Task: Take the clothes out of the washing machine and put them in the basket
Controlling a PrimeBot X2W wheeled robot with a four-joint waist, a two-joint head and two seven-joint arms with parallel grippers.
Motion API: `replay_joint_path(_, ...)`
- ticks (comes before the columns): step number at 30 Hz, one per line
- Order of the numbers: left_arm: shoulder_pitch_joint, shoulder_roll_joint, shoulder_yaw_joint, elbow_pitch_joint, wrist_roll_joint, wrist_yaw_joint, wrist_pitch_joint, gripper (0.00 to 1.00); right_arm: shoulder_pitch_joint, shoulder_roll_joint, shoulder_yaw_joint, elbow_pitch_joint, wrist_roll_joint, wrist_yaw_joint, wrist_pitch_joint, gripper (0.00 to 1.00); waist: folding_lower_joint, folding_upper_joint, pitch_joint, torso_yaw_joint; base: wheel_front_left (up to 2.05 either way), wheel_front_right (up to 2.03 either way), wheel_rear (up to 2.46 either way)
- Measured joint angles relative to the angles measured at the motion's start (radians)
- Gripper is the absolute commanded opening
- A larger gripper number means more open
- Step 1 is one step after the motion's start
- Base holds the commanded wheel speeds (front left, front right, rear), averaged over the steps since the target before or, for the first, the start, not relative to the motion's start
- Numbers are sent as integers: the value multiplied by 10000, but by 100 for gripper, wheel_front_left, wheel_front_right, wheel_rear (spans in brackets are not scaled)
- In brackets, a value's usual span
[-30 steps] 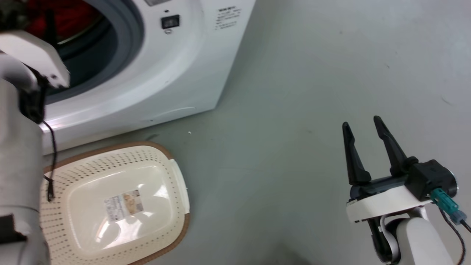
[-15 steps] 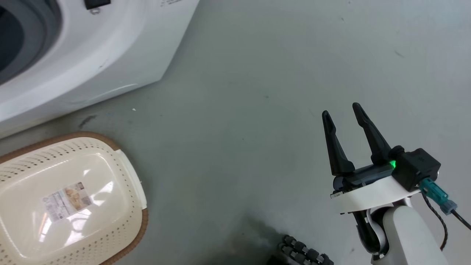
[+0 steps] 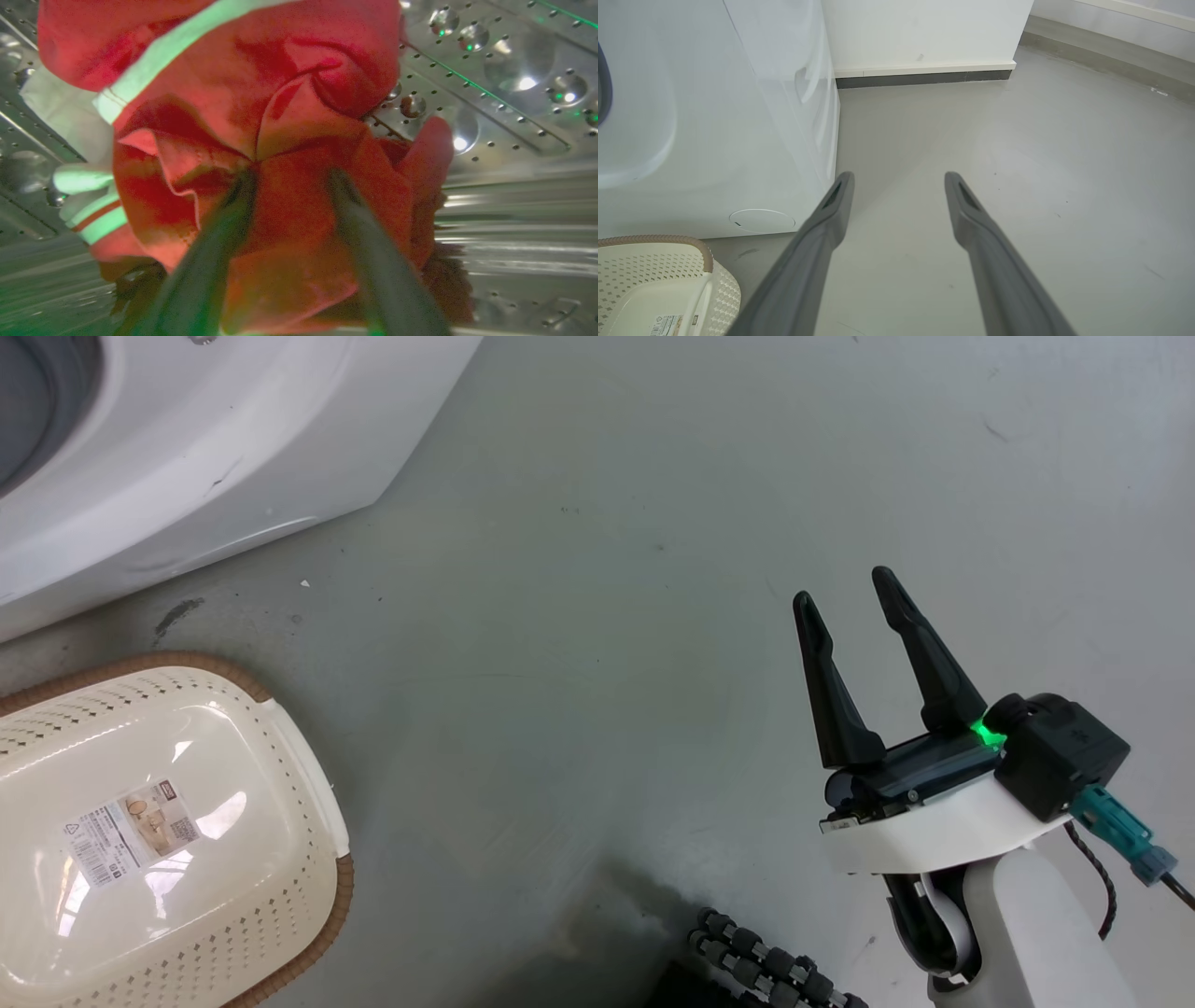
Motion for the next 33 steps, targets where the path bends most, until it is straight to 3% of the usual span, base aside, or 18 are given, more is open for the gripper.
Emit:
replay_joint_path(7,573,155,98,-938,-36,387,-196,0,2,2,4,-178,67,0,0,100,0,0,-27,-28,0,0,0)
replay_joint_path(14,1218,240,203,-1804,48,750,-1778,0,12,4,-105,-52,4,0,0,100,0,0,-255,94,0,0,0)
replay_joint_path(25,3053,-502,148,-1611,153,1110,-5910,0,91,8,-259,420,-474,0,0,100,-1,0,-1536,672,0,0,0)
replay_joint_path(33,4281,-1204,151,-836,-69,1097,-7908,0,475,10,-391,848,-848,0,0,100,-2,1,-2730,1125,0,0,0)
